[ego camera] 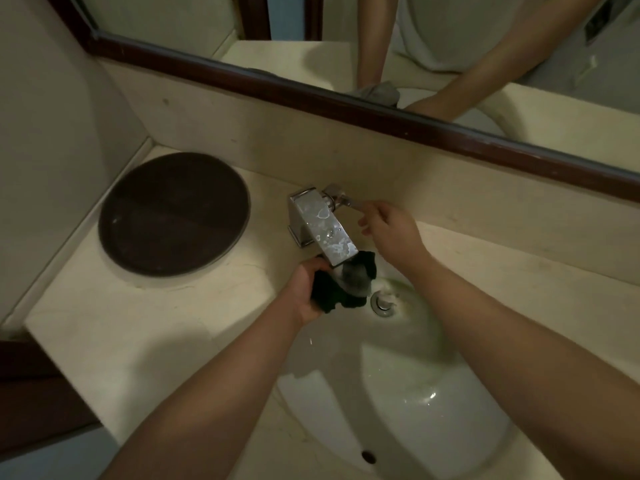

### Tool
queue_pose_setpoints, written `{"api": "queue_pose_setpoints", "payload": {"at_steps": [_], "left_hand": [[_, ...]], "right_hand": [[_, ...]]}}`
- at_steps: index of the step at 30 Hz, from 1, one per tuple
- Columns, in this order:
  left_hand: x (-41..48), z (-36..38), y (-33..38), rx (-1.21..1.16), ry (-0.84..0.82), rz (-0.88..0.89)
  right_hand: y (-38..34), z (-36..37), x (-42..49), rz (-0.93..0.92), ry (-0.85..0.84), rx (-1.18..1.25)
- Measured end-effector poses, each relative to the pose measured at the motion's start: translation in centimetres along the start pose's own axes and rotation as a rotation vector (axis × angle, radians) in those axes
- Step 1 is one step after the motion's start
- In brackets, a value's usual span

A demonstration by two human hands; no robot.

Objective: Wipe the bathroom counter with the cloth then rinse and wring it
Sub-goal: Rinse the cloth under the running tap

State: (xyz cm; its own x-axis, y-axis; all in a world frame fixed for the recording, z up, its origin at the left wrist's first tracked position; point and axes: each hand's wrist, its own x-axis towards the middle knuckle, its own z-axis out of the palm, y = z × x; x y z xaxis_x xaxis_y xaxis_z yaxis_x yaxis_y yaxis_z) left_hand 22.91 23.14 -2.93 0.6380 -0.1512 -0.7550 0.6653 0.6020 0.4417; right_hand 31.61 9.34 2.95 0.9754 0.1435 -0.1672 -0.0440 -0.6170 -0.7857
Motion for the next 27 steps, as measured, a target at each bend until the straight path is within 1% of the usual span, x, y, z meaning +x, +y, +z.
{"api": "queue_pose_setpoints", "payload": {"at_steps": [2,3,4,6,7,8,9,10,11,12,13,15,17,18,20,21,22,23,25,27], "left_hand": [[0.3,-0.2,0.0,-0.014,-0.011,-0.006],[0.2,-0.1,0.1,-0.025,-0.028,0.005],[0.2,-0.1,0.2,-0.028,-0.052,0.023],[0.0,0.1,0.3,-0.037,-0.090,0.057],[0.1,0.3,0.2,-0.023,-0.090,0.082],[0.2,0.3,0.1,0.025,-0.068,0.125],[0.3,0.4,0.1,0.104,-0.013,0.180],[0.5,0.3,0.1,0.216,0.080,0.236],[0.8,-0.1,0.1,0.335,0.168,0.275],[1.0,-0.4,0.0,0.398,0.214,0.281],[1.0,-0.7,-0.1,0.398,0.237,0.267],[0.7,-0.8,-0.5,0.374,0.208,0.216],[0.7,-0.8,-1.7,0.456,0.216,0.175],[0.4,-0.4,-2.3,0.437,0.193,0.137],[-0.2,0.6,-3.0,0.279,0.096,0.015],[-0.3,1.0,-3.0,0.187,0.063,-0.012],[-0.3,1.4,-2.7,0.103,0.044,-0.018],[-0.1,1.4,-2.4,0.014,0.038,-0.011],[-0.3,1.6,-1.6,-0.089,0.049,0.048],[0.2,1.5,-1.0,-0.086,0.093,0.120]], "right_hand": [[2.0,1.2,-1.6,0.147,0.052,0.050],[2.8,1.9,-2.6,0.244,0.020,0.122],[3.6,2.7,-3.5,0.352,-0.046,0.237],[4.3,4.1,-5.0,0.555,-0.179,0.540],[4.2,4.5,-5.6,0.600,-0.195,0.628],[4.2,4.7,-5.8,0.597,-0.170,0.645],[4.3,4.8,-5.7,0.561,-0.116,0.583],[4.4,4.7,-5.6,0.537,-0.046,0.509],[4.4,4.4,-5.4,0.542,0.021,0.485],[4.3,3.9,-5.3,0.582,0.064,0.504],[4.2,3.4,-5.1,0.643,0.070,0.581],[4.0,2.7,-4.9,0.743,0.016,0.803],[3.6,2.6,-5.0,0.744,-0.018,0.903],[3.4,2.8,-5.1,0.725,-0.044,0.913],[2.7,3.2,-5.7,0.670,-0.168,0.919],[2.5,3.4,-5.9,0.632,-0.231,0.933],[2.4,3.4,-6.0,0.601,-0.254,0.930],[2.4,3.4,-5.8,0.582,-0.230,0.928],[3.2,3.4,-5.3,0.597,-0.091,0.851],[4.1,3.3,-4.7,0.624,0.040,0.764]]}}
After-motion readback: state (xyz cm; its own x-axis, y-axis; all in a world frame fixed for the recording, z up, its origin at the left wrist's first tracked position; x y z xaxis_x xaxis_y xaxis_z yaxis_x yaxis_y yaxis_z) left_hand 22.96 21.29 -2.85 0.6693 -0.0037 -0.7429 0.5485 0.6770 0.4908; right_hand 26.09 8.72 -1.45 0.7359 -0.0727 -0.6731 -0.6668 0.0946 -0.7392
